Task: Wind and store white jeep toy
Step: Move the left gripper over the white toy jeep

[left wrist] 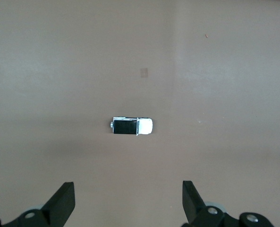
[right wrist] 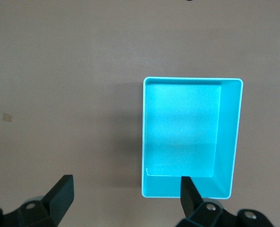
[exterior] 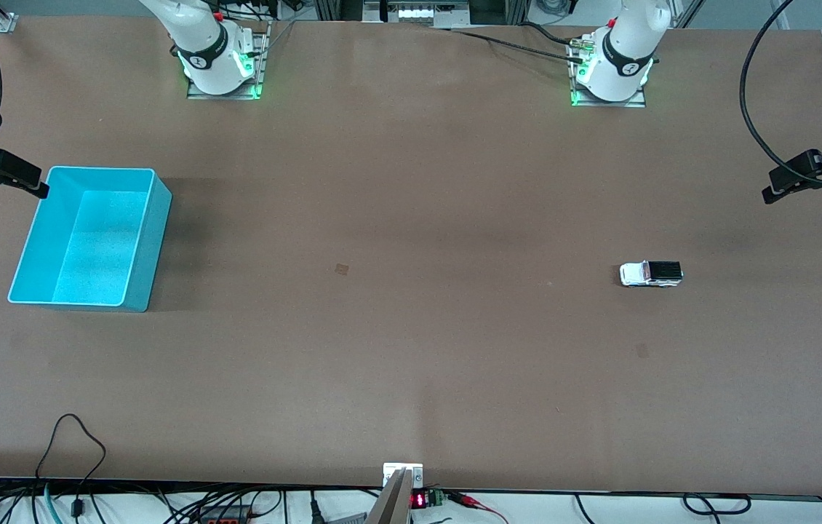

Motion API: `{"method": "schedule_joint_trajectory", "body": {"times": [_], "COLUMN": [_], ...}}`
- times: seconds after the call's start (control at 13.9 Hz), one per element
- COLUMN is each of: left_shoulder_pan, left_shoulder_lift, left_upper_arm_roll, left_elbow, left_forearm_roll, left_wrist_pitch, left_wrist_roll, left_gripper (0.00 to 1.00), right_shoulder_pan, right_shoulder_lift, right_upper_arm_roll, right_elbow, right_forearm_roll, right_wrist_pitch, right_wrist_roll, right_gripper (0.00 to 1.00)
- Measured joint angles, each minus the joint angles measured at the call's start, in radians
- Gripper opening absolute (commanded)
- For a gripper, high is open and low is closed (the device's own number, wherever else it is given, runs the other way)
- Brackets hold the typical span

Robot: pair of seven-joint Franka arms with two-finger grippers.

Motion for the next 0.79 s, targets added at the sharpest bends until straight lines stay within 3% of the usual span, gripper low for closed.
{"method": "schedule_joint_trajectory", "body": {"times": [0.79], "left_shoulder_pan": [0.001], "left_shoulder_lift": [-0.005], "left_upper_arm_roll": [-0.001], "left_elbow": [-0.052], "left_forearm_roll": [0.0], "left_wrist_pitch": [0.04], "left_wrist_roll": [0.0], "left_gripper": [1.0], "right_shoulder_pan": [0.002], "right_shoulder_lift": [0.002], "right_upper_arm_roll": [0.002], "right_elbow": [0.0], "right_forearm_roll": [0.0], "right_wrist_pitch": [0.0], "right_wrist_roll": [-0.001], "right_gripper": [1.0]}}
